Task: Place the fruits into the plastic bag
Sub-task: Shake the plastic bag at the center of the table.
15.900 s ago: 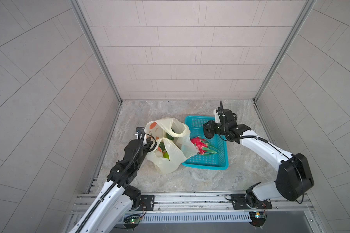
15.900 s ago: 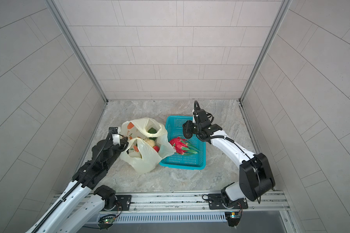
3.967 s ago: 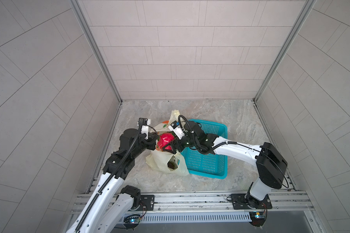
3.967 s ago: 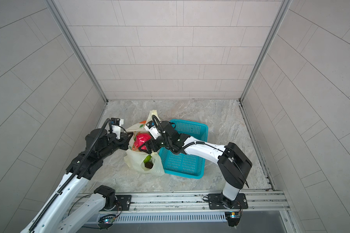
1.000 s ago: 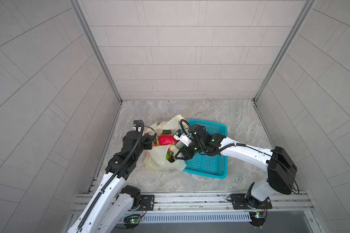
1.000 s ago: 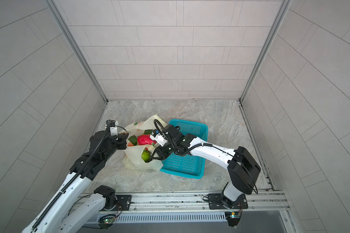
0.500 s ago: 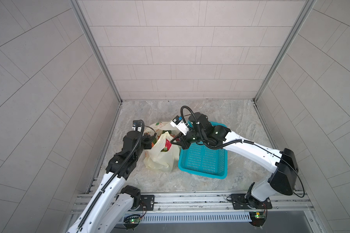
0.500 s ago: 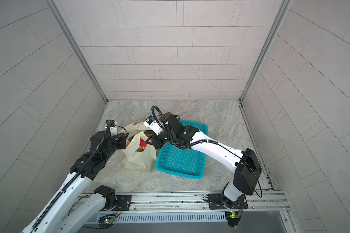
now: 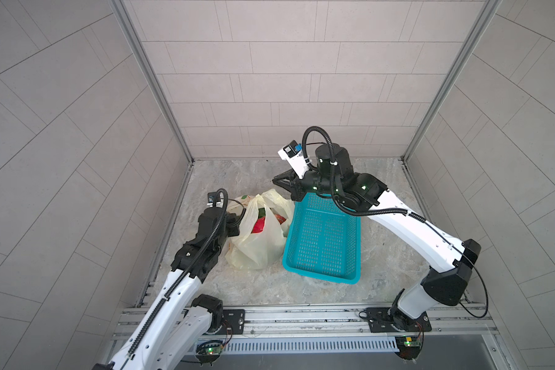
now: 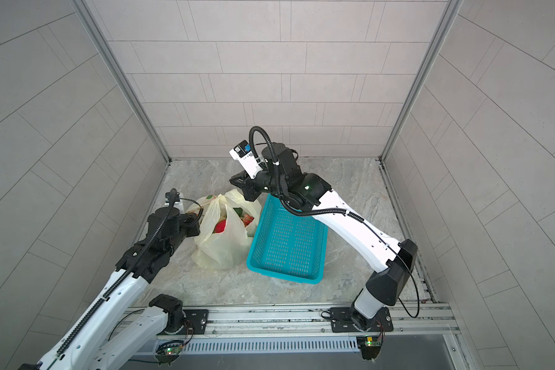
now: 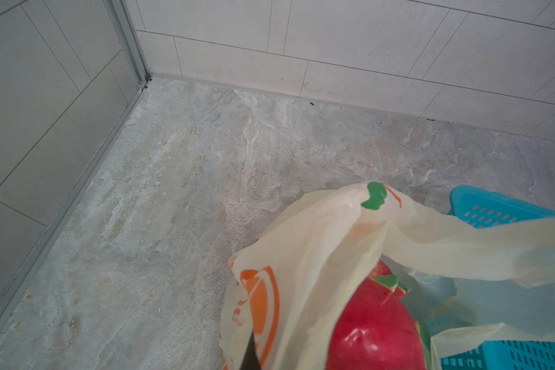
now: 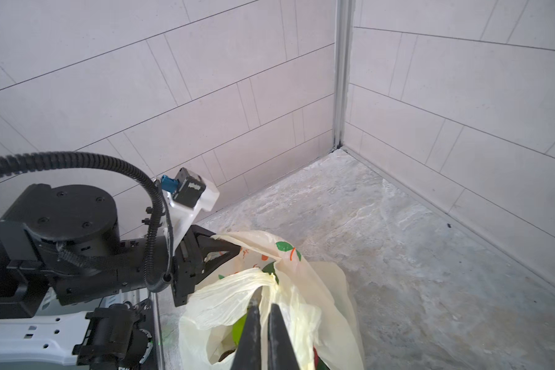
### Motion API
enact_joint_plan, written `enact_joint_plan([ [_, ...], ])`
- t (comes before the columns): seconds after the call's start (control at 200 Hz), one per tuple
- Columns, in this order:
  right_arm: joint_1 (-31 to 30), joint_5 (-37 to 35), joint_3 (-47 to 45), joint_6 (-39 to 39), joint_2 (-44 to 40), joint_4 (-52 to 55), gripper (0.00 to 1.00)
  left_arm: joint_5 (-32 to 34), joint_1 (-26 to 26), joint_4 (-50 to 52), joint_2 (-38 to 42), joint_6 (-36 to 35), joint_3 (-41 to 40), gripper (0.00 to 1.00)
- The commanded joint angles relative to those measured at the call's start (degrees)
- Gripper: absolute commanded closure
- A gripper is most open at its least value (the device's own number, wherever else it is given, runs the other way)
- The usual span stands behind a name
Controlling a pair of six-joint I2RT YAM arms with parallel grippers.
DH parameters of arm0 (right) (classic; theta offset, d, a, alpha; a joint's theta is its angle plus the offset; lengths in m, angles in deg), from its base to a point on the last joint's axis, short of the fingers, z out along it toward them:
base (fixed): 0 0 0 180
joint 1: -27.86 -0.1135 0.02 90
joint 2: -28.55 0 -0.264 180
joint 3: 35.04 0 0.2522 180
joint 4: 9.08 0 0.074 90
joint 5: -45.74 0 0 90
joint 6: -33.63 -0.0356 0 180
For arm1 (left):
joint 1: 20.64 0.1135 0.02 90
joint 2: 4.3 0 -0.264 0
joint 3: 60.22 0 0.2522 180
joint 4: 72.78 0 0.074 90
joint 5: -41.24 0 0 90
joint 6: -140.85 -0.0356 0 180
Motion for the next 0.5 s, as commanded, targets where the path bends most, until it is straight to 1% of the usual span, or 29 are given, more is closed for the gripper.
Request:
enact_joint_plan([
  [0.0,1.24,-1.66,-3.71,-0.09,-0.91,2.92,0.83,-0.64,0.46,-0.27,0.24,1.43,0.08,1.00],
  [0.035,1.75,-0.20,-6.12,-0.46,-1.78,1.96,0.61,-0.83,0.40,-0.29,0.24,1.41,0.13,1.00],
  [0.04,1.75,-0.20,-6.12,-0.46,-1.78,1.96,0.61,-0.84,0.39,-0.29,0.24,1.42,0.11,1.00],
  [0.045,1.74,-0.06,-6.54,-0.46,-1.94,1.84,0.58,-0.85,0.39,-0.33,0.24,1.42,0.15,1.00],
  [0.05,1.80,0.30,-7.19,-0.30,-2.17,1.65,0.52,-0.90,0.43,-0.35,0.24,1.42,0.16,1.00],
  [0.055,1.80,0.30,-7.19,-0.30,-2.17,1.65,0.52,-0.92,0.41,-0.36,0.24,1.38,0.17,1.00],
  [0.06,1.81,0.42,-7.47,-0.25,-2.31,1.60,0.50,-0.98,0.40,-0.37,0.24,1.32,0.13,1.00],
  [0.065,1.80,0.59,-8.15,-0.16,-2.48,1.39,0.43,-1.01,0.39,-0.37,0.24,1.33,0.16,1.00],
  [0.075,1.82,0.75,-8.71,-0.03,-2.74,1.25,0.38,-1.07,0.39,-0.37,0.24,1.29,0.13,1.00],
  [0.08,1.82,0.75,-8.71,-0.03,-2.74,1.25,0.38,-1.10,0.38,-0.37,0.24,1.27,0.11,1.00],
  [0.085,1.82,0.83,-9.20,0.20,-2.85,1.06,0.31,-1.15,0.38,-0.37,0.24,1.30,0.06,1.00],
  [0.11,1.82,1.28,-10.44,0.48,-3.26,0.52,0.21,-1.25,0.39,-0.37,0.24,1.17,0.14,1.00],
  [0.135,1.82,1.98,-11.60,0.79,-3.47,-0.02,0.15,-1.38,0.38,-0.38,0.24,1.16,0.13,1.00],
  [0.17,1.82,2.77,-12.45,1.36,-3.45,-0.35,0.11,-1.45,0.39,-0.30,0.24,1.10,0.18,1.00],
  [0.19,1.79,3.54,-12.66,1.79,-3.35,-0.50,0.09,-1.49,0.42,-0.29,-1.35,1.09,0.18,1.00],
  [0.235,1.82,5.42,-12.64,2.32,-2.62,-0.72,0.06,-1.86,0.40,-0.40,-1.56,0.99,0.17,1.00],
  [0.345,1.66,10.61,-11.68,1.22,0.32,-2.57,0.06,-1.93,0.43,-0.20,-1.70,0.99,0.31,1.00],
  [0.495,0.25,13.89,-10.94,-0.50,4.04,-5.13,0.06,-1.65,0.46,0.32,-1.19,0.40,0.42,1.00],
])
